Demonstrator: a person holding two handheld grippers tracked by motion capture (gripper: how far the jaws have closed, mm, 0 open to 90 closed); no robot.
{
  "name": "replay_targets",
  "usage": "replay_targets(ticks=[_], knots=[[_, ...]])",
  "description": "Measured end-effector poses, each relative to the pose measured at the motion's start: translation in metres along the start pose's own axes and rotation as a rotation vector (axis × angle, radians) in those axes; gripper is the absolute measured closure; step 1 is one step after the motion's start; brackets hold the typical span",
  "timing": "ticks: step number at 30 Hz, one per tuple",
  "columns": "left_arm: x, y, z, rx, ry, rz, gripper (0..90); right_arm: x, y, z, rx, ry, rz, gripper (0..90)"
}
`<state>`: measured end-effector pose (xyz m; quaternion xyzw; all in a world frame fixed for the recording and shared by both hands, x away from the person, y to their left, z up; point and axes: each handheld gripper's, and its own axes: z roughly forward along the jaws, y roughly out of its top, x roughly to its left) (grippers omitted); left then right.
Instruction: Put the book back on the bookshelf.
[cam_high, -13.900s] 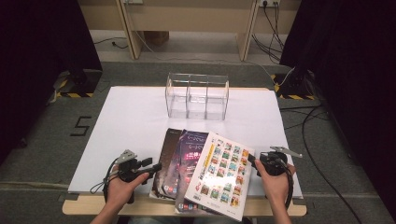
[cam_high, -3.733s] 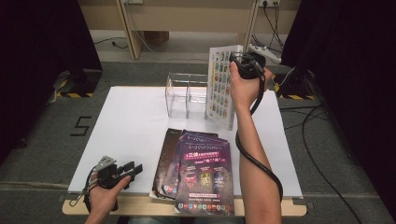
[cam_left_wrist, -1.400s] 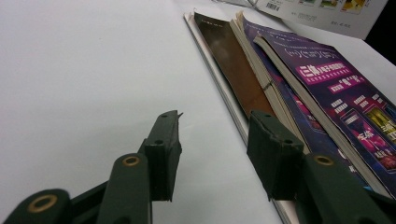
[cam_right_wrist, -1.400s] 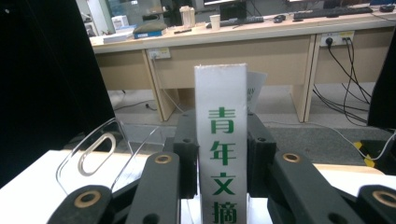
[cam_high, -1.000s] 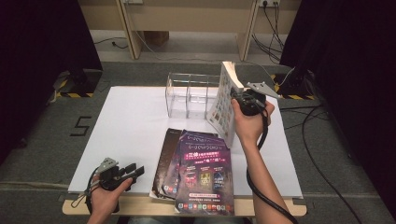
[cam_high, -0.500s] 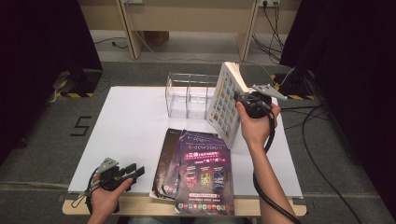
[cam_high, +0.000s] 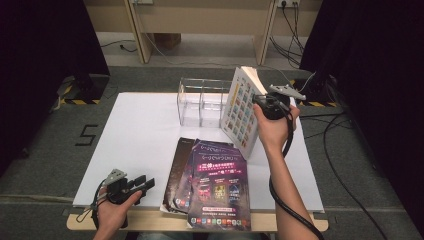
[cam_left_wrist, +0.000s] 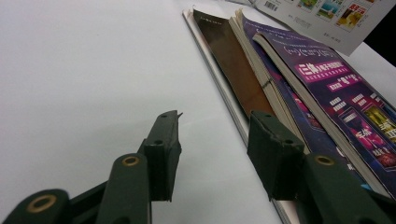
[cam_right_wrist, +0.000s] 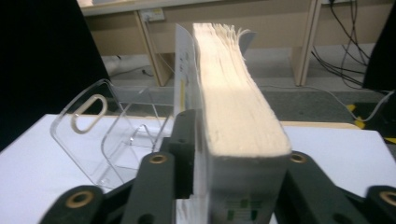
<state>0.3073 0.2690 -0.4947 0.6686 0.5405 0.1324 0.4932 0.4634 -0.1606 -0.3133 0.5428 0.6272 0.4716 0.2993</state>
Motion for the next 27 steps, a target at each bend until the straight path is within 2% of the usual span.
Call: replay_targets(ticks=[5, 10, 27], knots=[[-0.0001, -0.0002, 0.0004, 0.003, -0.001, -0.002, 53.0, -0.001, 0.0029, 0.0015, 0.024, 0.017, -0.006, 73.6], [0.0005, 0.0, 0.0003, 0.002, -0.001, -0.003, 53.0, -0.0002, -0.0011, 0.0003, -0.004, 0.013, 0.0, 73.8], [0.0008, 0.0001, 0.0004, -0.002, -0.011, -0.012, 52.5, 0.0027, -0.0018, -0.0004, -0.012, 0.018, -0.018, 74.4]])
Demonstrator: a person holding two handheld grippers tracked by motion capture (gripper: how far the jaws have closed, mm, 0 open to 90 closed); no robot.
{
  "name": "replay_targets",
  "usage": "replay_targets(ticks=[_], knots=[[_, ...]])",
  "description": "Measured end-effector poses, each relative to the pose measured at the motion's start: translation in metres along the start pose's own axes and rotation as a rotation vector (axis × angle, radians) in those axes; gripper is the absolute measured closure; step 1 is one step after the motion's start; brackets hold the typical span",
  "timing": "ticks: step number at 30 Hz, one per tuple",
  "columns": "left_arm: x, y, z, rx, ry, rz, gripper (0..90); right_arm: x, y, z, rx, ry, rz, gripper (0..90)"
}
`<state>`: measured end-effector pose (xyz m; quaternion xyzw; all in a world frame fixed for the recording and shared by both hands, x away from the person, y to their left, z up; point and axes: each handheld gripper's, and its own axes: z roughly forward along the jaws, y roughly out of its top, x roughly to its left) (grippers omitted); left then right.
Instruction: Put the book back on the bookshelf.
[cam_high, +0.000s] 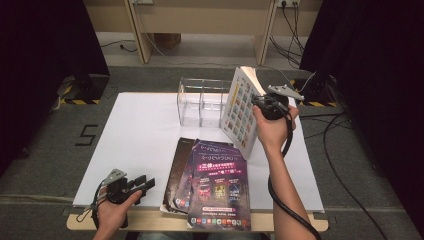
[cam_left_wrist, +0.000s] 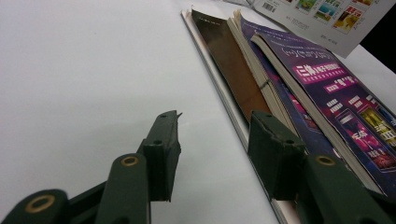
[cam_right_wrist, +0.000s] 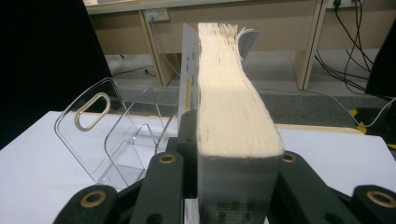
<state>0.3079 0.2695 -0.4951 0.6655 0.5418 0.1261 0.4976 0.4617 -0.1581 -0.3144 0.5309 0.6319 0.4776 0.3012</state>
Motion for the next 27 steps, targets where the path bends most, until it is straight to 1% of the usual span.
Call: replay_targets(ticks=[5, 8, 10, 15, 19, 22, 27], knots=[[0.001, 0.0, 0.0, 0.001, -0.001, 0.0, 52.6, 0.004, -0.001, 0.0, -0.016, -0.008, -0.004, 74.5], [0.001, 0.0, 0.0, 0.001, -0.003, -0.001, 52.6, 0.005, 0.0, 0.0, -0.035, -0.016, 0.009, 74.5], [0.001, 0.0, 0.0, -0.001, -0.004, -0.003, 52.6, 0.007, 0.001, 0.0, -0.045, -0.02, 0.007, 74.5], [0.001, 0.0, 0.0, -0.005, -0.003, -0.003, 52.6, 0.013, 0.006, 0.002, -0.068, -0.027, 0.003, 74.5], [0.001, 0.0, 0.0, -0.007, -0.005, -0.004, 52.6, 0.02, 0.012, 0.006, -0.082, -0.028, 0.0, 74.5], [0.002, 0.0, -0.001, -0.008, -0.004, -0.004, 52.6, 0.021, 0.016, 0.011, -0.095, -0.03, 0.011, 74.5], [0.003, 0.001, -0.001, -0.009, -0.004, -0.006, 52.6, 0.026, 0.024, 0.018, -0.106, -0.04, 0.008, 74.5]])
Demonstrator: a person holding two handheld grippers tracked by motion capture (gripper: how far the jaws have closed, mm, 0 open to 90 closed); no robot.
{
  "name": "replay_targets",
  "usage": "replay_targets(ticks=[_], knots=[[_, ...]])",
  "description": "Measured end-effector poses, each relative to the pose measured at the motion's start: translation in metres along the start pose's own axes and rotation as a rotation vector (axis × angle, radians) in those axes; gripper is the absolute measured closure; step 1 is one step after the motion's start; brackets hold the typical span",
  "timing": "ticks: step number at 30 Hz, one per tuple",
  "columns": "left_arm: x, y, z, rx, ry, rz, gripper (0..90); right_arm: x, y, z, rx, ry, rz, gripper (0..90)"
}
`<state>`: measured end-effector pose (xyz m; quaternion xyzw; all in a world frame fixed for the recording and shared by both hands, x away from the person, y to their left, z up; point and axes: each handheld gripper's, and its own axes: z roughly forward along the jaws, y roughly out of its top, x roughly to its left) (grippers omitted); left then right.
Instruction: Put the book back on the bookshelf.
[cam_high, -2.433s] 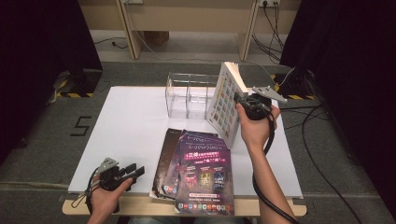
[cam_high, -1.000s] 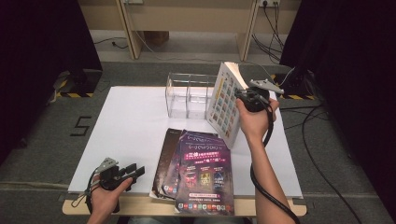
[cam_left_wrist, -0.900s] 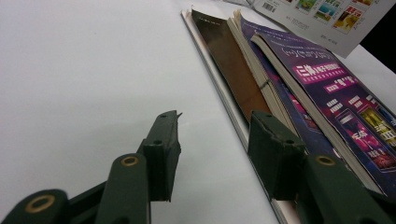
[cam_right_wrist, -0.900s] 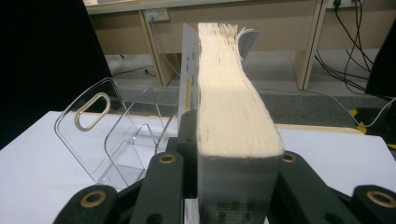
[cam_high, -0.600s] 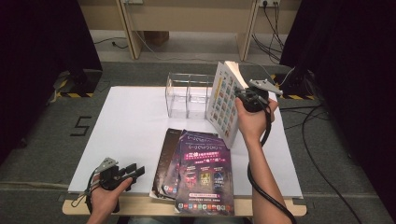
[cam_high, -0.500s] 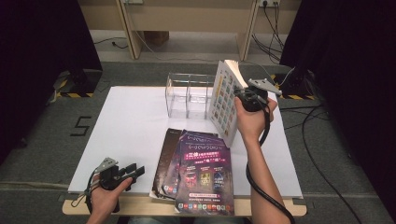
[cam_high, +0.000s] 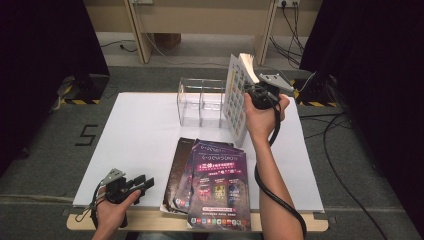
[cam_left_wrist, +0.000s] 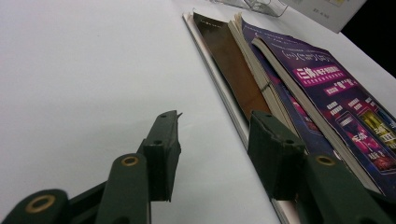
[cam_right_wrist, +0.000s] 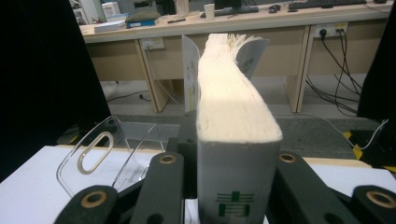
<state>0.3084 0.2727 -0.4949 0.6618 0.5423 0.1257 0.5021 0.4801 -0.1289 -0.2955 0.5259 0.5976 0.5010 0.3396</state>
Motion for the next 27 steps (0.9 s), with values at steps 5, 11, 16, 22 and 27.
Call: replay_targets(ticks=[5, 11, 16, 22, 27], knots=[[0.001, 0.0, 0.0, -0.002, -0.001, -0.001, 52.7, 0.003, 0.005, 0.008, -0.009, -0.008, 0.003, 74.5], [0.001, 0.0, 0.0, -0.004, -0.001, -0.003, 52.7, 0.005, 0.012, 0.016, -0.018, -0.019, -0.008, 74.5], [0.002, 0.001, -0.001, -0.006, -0.001, -0.003, 52.7, 0.006, 0.015, 0.024, -0.024, -0.03, 0.001, 74.5], [0.002, 0.001, 0.0, -0.006, 0.001, -0.001, 52.7, 0.004, 0.016, 0.028, -0.03, -0.035, 0.007, 74.4], [0.001, 0.0, 0.001, -0.005, -0.001, 0.0, 52.7, 0.003, 0.017, 0.032, -0.031, -0.039, 0.012, 74.4]])
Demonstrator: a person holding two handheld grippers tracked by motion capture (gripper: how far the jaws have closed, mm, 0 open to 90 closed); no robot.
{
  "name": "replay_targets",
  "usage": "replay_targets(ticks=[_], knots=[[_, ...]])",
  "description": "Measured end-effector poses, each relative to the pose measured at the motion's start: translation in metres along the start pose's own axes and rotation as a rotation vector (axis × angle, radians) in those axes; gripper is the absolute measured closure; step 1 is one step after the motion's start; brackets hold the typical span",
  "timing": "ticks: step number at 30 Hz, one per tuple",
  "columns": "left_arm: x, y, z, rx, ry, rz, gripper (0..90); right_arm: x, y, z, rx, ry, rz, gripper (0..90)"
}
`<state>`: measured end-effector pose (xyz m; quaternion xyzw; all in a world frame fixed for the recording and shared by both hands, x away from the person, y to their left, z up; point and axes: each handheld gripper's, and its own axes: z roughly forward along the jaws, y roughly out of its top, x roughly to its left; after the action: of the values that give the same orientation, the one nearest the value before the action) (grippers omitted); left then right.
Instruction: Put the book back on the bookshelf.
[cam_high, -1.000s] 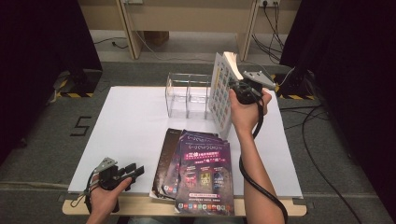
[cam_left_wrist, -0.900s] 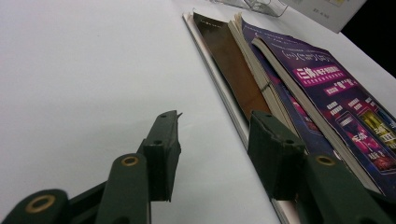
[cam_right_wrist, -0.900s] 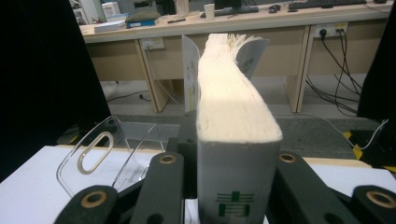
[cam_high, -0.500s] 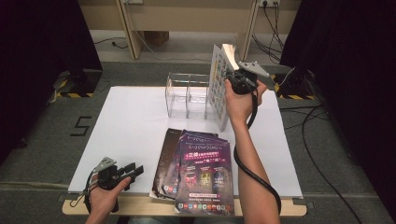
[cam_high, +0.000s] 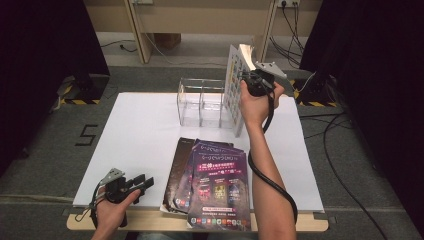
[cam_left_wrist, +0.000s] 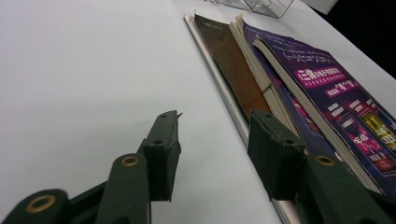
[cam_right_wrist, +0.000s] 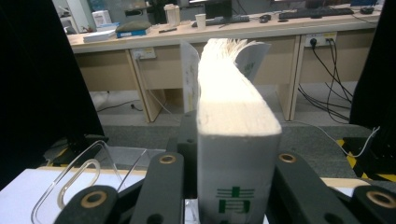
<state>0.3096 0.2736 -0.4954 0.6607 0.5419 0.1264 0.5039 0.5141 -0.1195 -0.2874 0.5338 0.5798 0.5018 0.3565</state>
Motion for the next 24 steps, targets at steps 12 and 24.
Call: replay_targets(ticks=[12, 24], knots=[[0.001, 0.0, 0.0, 0.002, 0.001, 0.002, 52.8, 0.0, 0.004, 0.011, -0.013, -0.014, 0.001, 74.4], [0.001, 0.0, 0.0, 0.002, 0.0, 0.003, 52.8, 0.002, 0.002, 0.023, -0.009, -0.027, -0.002, 74.4]])
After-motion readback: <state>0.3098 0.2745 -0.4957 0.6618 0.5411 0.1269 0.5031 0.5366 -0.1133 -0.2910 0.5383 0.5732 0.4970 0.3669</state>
